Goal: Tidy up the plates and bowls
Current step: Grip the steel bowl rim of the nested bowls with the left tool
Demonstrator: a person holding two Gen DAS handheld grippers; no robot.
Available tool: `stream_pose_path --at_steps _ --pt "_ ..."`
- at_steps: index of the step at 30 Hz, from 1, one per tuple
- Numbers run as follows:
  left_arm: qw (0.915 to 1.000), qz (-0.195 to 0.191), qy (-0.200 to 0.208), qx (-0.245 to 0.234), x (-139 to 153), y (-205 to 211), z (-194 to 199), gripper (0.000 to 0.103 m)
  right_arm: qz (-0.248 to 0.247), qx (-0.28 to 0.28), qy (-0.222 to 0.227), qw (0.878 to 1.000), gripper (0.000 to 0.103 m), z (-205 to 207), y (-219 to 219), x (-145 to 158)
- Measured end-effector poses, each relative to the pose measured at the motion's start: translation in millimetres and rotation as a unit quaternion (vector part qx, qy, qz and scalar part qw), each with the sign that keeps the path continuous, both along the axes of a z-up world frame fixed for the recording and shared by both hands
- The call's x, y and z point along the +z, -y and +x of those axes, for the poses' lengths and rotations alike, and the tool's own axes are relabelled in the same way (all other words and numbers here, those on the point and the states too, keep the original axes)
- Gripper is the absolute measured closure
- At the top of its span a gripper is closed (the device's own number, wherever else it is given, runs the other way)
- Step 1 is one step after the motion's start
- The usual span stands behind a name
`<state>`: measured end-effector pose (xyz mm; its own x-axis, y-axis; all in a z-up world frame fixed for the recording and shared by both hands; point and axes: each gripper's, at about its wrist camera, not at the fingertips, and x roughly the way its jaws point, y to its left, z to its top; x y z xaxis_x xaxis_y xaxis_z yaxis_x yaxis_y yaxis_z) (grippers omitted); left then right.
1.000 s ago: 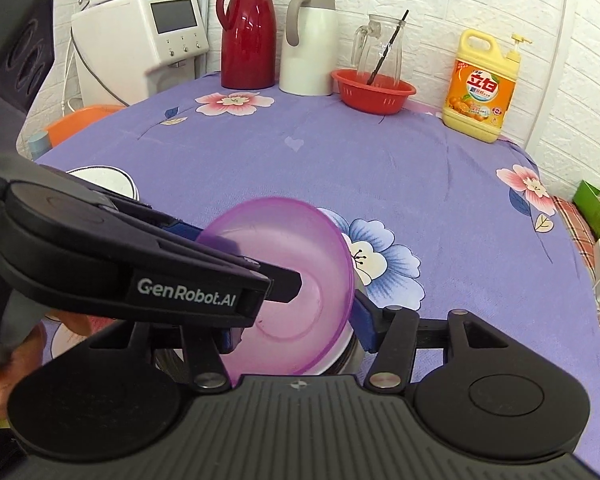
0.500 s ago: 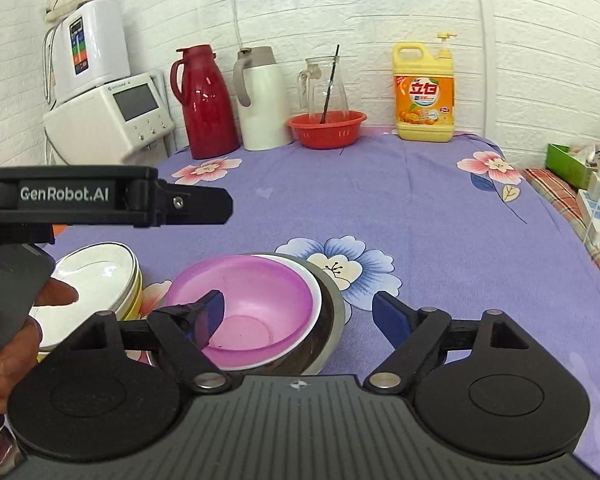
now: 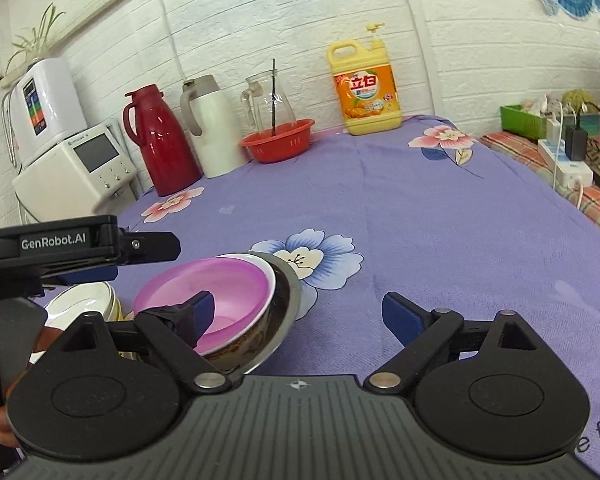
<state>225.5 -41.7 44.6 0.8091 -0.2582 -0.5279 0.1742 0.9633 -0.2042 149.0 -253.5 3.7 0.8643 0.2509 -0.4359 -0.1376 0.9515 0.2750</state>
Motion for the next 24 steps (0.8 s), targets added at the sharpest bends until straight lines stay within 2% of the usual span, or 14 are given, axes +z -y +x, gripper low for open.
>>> stream_pose_path --at_steps 13,15,19,24 --pt "0.9997 0.012 -0.02 0.011 -6 -2 15 0.003 0.012 0.013 -0.015 1.0 0.0 13 -3 -6" --pt "0.9995 0.009 -0.03 -0.001 -7 -4 17 0.002 0.01 0.018 -0.019 1.0 0.0 16 -6 -6" --pt "0.9965 -0.007 -0.064 -0.053 -10 -11 26 0.002 -0.001 0.036 -0.024 0.999 0.0 22 -12 -5" --pt "0.9926 0.015 -0.092 -0.078 -15 -13 41 0.002 -0.021 0.046 -0.037 0.998 0.0 34 -24 -10"
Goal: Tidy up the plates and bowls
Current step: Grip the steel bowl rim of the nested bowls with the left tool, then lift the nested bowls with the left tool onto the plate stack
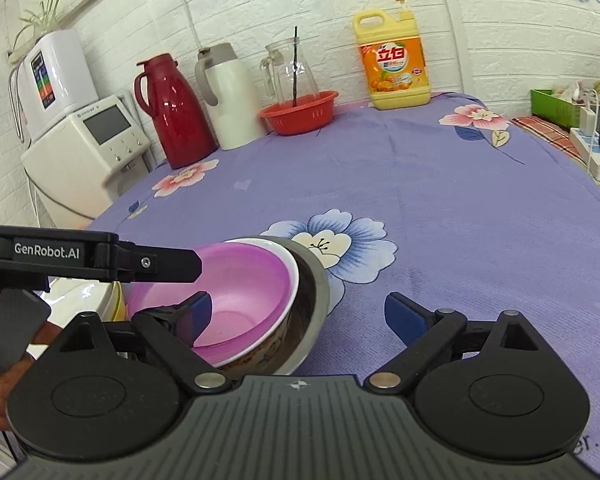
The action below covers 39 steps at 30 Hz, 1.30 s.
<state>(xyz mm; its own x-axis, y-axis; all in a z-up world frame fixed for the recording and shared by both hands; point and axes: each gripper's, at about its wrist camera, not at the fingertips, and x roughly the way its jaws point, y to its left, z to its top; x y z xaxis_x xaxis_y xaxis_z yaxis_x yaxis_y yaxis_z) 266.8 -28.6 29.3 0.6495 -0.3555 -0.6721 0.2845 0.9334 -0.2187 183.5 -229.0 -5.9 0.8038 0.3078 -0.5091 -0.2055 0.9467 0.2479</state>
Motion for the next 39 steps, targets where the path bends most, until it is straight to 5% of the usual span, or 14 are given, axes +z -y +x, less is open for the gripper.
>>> stream_pose_path --at_steps 9,16,20,22,27,30,39 --pt "0.9991 -0.002 -0.039 -0.019 -21 6 21 0.002 -0.001 0.009 -0.032 0.999 0.0 18 -7 -14" --pt "0.9992 0.009 -0.033 -0.022 -22 5 19 0.005 -0.018 0.007 -0.026 0.999 0.0 15 -14 -14" --pt "0.9992 0.023 -0.02 -0.026 -22 7 16 0.013 -0.007 0.019 -0.023 1.0 0.0 13 -19 -12" --pt "0.9988 0.036 -0.01 -0.031 -22 9 14 0.026 -0.001 0.024 -0.024 0.999 0.0 13 -20 -15" --pt "0.9993 -0.012 -0.033 -0.016 -27 -1 21 0.032 0.01 0.023 -0.018 1.0 0.01 10 -21 -15" --pt "0.9982 -0.035 -0.043 -0.021 -24 7 19 0.046 0.008 0.018 -0.023 1.0 0.013 12 -22 -13" --pt "0.9969 -0.064 -0.041 -0.019 -10 20 16 0.042 -0.007 -0.012 -0.009 1.0 0.008 3 -18 2"
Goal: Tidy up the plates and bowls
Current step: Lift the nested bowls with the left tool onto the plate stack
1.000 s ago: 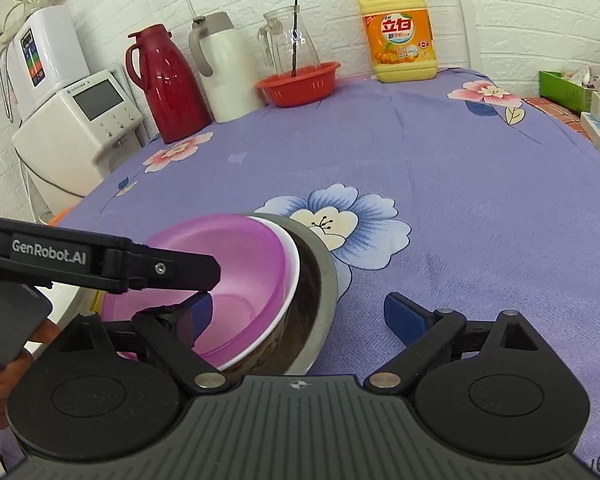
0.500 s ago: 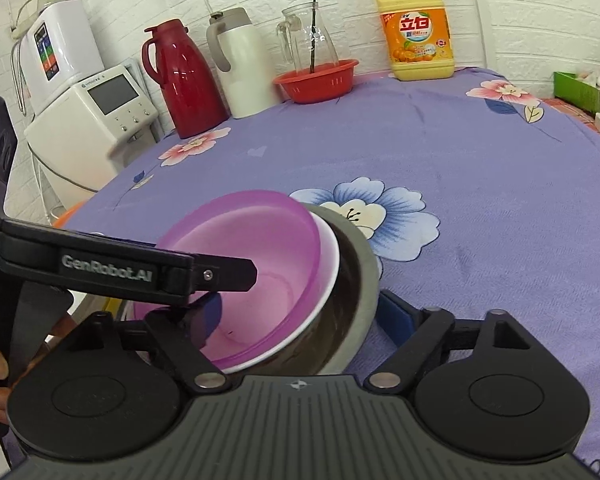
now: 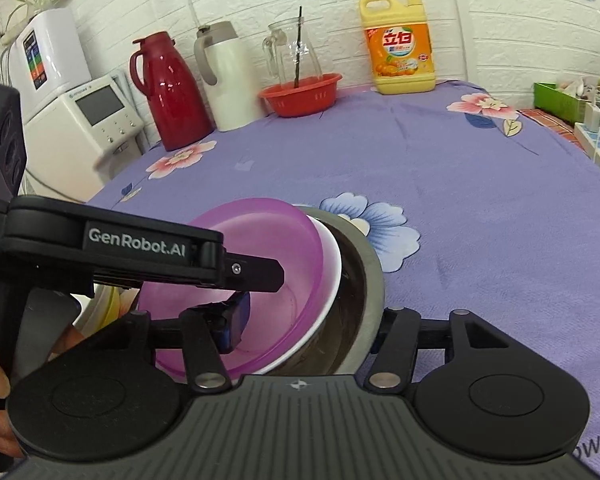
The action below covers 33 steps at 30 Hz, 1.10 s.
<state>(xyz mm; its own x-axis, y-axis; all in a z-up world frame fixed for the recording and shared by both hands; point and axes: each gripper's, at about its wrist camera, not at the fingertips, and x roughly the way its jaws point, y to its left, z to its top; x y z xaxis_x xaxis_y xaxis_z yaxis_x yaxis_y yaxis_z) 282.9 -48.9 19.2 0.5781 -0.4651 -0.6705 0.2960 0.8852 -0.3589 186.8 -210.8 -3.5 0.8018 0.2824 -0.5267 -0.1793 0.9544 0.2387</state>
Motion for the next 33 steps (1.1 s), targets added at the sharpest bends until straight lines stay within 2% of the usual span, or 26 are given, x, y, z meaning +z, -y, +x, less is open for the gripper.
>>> stream_pose_path --at_steps 4,7,14,20,29,32,33 --pt "0.9999 -0.011 0.011 0.004 14 -11 -5 0.042 -0.015 0.004 0.016 1.0 0.001 -2 -12 13" --pt "0.9993 -0.005 0.027 0.025 26 -36 -15 0.042 -0.019 0.03 0.03 0.999 0.0 -1 -32 23" --pt "0.9911 0.016 0.045 0.124 42 -131 -45 0.042 -0.011 0.137 0.044 0.99 0.0 5 -114 32" --pt "0.983 0.028 0.034 0.178 33 -192 -66 0.042 -0.015 0.207 0.028 0.978 0.0 2 -178 22" --pt "0.986 0.01 0.011 0.166 2 -203 -60 0.042 -0.042 0.202 -0.005 0.978 0.0 4 -191 8" --pt "0.9862 0.014 0.02 0.164 0 -202 -59 0.041 -0.039 0.202 -0.006 0.979 0.0 6 -190 2" --pt "0.985 0.022 0.027 0.169 1 -201 -59 0.036 -0.038 0.203 -0.007 0.978 0.0 7 -190 2"
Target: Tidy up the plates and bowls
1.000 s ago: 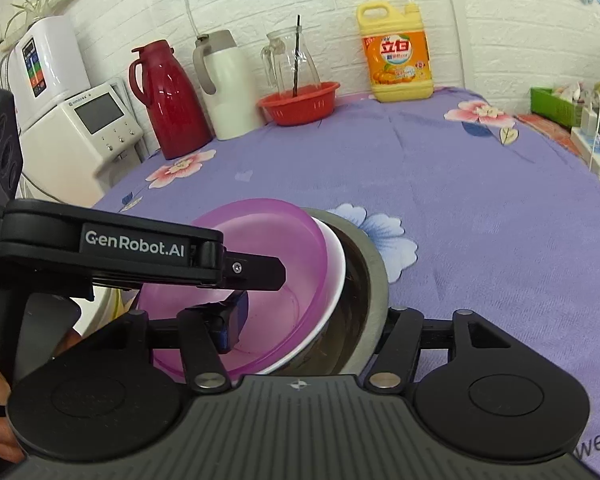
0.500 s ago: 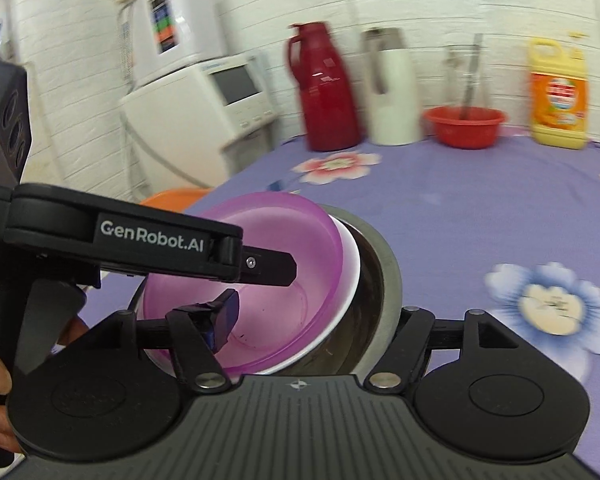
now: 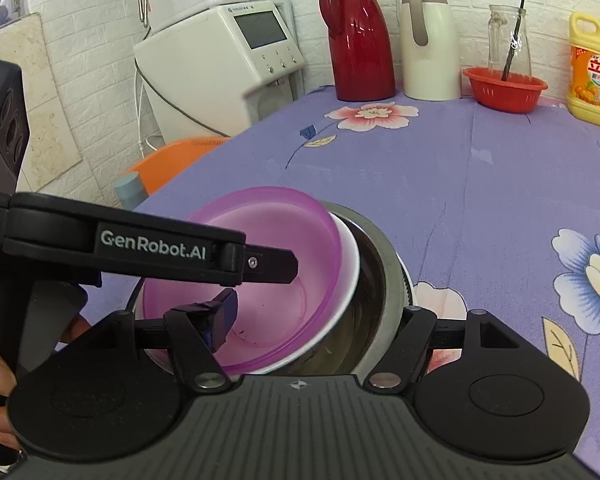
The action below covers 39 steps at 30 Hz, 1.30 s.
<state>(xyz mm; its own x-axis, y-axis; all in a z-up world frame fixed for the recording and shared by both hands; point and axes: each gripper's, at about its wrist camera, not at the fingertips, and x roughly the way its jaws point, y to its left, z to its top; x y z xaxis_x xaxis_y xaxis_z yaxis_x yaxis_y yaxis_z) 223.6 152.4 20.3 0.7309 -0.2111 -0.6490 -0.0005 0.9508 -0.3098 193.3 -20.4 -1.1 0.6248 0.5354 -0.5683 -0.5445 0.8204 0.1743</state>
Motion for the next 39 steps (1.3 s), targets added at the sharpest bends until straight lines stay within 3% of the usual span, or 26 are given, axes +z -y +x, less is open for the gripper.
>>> stream_pose_path --at_steps 1,4,8,12,15,19,24,33,39 --pt "0.9999 0.009 0.008 0.003 2 1 -1 0.026 -0.001 0.0 -0.001 1.0 0.0 1 -1 0" --pt "0.9987 0.031 0.038 0.017 13 2 -8 0.009 0.0 0.01 -0.006 1.0 0.0 2 -4 0" --pt "0.9948 0.061 0.068 0.046 28 -1 -16 0.004 0.02 -0.021 0.014 0.999 0.0 -1 5 6" --pt "0.9934 0.037 0.091 0.059 43 -3 -17 0.003 0.051 -0.039 0.058 0.996 0.0 -5 15 23" --pt "0.9913 0.029 0.111 0.064 55 4 -18 0.003 0.046 -0.048 0.077 0.995 0.0 -5 21 32" --pt "0.9899 0.014 0.129 0.057 63 20 -27 0.003 0.049 -0.069 0.073 0.994 0.0 -10 40 33" --pt "0.9915 -0.001 0.122 0.046 51 43 -53 0.003 0.052 -0.105 0.064 0.991 0.0 -34 72 25" --pt "0.9905 0.052 0.123 0.034 20 91 -124 0.003 0.069 -0.159 0.057 0.983 0.0 -97 129 -3" --pt "0.9891 0.082 0.12 0.026 1 111 -158 0.003 0.078 -0.174 0.056 0.98 0.0 -129 145 -18"
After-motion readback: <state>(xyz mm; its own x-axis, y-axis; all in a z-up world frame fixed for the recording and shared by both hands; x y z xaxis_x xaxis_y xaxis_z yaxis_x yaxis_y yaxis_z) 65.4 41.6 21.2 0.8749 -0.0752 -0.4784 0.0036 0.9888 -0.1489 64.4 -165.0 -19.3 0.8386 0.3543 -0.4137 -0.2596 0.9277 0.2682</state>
